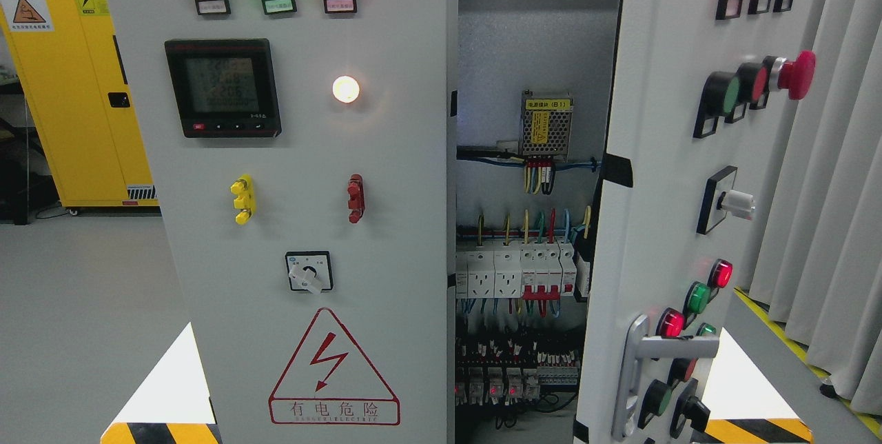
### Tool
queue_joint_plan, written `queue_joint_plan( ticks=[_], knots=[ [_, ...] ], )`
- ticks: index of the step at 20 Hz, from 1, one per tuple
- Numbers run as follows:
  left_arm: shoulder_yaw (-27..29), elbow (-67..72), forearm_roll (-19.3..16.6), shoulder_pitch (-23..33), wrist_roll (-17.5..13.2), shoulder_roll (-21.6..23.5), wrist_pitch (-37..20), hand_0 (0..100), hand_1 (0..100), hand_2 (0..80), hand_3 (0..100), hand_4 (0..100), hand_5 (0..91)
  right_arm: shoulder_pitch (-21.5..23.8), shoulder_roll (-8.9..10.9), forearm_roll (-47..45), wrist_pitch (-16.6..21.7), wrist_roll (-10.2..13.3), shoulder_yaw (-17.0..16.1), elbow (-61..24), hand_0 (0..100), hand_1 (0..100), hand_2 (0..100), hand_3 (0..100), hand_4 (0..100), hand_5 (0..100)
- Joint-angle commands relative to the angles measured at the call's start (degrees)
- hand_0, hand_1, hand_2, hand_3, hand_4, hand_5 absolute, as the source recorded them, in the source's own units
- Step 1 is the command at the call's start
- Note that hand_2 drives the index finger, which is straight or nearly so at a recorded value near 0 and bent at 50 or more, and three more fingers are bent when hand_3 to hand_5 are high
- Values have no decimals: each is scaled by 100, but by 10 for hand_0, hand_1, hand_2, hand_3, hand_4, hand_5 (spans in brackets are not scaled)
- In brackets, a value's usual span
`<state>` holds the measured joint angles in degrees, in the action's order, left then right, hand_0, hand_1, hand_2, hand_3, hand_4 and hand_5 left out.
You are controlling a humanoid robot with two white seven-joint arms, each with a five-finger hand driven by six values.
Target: Open door with both hands
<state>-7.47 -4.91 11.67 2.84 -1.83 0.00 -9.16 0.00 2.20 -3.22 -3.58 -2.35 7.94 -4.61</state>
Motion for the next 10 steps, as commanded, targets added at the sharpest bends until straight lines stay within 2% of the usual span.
queue_joint_plan(
  ticks=[1,7,10],
  knots=[
    [0,26,2,15,25,36,11,120,556,0,0,0,0,114,9,-3,-3,-2,6,-4,0,500,40,0,0,0],
    [0,-62,2,-11,16,62,-33,120,556,0,0,0,0,123,-18,-3,-3,-2,6,-13,0,500,40,0,0,0],
    [0,-753,2,67,16,97,-77,120,556,0,0,0,0,114,-18,-3,-3,-2,6,-13,0,500,40,0,0,0]
  ],
)
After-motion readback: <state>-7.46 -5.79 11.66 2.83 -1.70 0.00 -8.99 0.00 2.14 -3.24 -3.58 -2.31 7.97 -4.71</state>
